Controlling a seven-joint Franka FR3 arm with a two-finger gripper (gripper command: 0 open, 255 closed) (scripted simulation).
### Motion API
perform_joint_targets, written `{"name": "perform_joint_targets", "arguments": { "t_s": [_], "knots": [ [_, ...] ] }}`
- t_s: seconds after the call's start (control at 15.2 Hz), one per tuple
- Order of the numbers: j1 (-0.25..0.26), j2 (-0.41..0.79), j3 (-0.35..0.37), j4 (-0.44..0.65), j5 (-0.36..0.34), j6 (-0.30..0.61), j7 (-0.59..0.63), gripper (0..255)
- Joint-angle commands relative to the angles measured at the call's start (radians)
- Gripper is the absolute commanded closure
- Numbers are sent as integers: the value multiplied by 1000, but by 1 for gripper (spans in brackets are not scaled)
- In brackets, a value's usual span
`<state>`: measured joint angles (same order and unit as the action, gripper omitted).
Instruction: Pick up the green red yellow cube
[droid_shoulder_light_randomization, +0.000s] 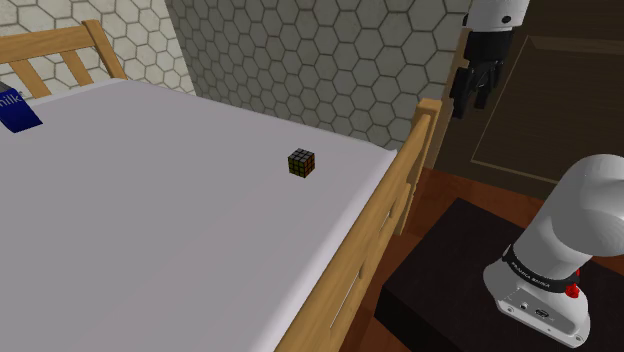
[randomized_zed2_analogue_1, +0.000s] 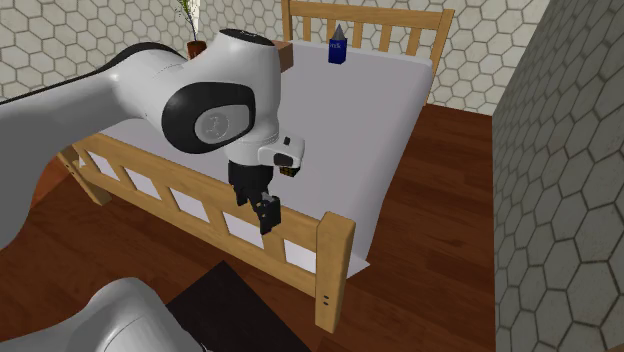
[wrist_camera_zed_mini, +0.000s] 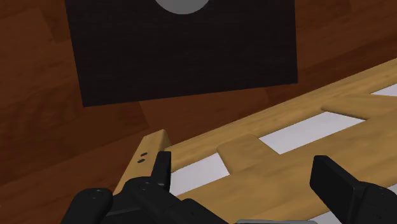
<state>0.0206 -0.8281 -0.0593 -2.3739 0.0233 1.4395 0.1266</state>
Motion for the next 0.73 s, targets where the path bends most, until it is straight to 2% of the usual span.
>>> {"name": "perform_joint_targets", "arguments": {
  "t_s": [0.0, 0.66],
  "knots": [
    [0, 0, 0, 0, 0, 0, 0, 0],
    [56, 292, 108, 70, 76, 255, 92, 0]
  ]
}}
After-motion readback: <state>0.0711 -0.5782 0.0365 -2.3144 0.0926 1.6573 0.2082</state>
